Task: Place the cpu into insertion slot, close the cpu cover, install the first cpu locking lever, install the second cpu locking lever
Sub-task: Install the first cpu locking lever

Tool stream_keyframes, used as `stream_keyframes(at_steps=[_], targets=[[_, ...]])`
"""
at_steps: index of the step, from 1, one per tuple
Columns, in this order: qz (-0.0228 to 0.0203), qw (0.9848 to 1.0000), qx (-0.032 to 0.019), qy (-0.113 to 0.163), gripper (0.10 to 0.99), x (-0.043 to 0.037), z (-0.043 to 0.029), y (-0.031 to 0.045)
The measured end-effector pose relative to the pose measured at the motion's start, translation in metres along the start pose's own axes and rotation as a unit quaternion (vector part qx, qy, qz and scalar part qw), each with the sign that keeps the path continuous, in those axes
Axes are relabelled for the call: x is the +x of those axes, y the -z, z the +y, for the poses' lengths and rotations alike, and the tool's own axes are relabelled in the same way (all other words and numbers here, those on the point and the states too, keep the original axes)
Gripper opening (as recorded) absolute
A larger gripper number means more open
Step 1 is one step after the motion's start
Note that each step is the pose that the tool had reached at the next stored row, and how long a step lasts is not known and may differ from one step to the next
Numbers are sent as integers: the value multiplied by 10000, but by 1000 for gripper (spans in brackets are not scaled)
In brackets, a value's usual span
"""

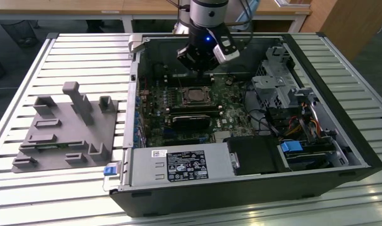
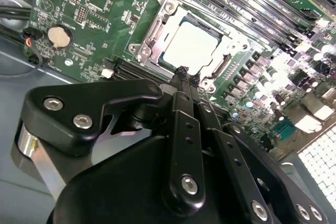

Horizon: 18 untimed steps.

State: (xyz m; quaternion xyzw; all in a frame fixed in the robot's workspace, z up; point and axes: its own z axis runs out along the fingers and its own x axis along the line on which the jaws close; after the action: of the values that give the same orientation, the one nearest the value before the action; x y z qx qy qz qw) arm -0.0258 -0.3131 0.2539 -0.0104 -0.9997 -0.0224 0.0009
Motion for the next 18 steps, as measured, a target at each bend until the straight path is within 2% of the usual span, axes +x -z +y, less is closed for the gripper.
stream_keyframes(at_steps=[6,14,18], targets=[[-54,10000,0,7,106,100,-3,0],[-62,10000,0,7,106,114,-4,0],[-81,10000,-1,8,106,174,-5,1]])
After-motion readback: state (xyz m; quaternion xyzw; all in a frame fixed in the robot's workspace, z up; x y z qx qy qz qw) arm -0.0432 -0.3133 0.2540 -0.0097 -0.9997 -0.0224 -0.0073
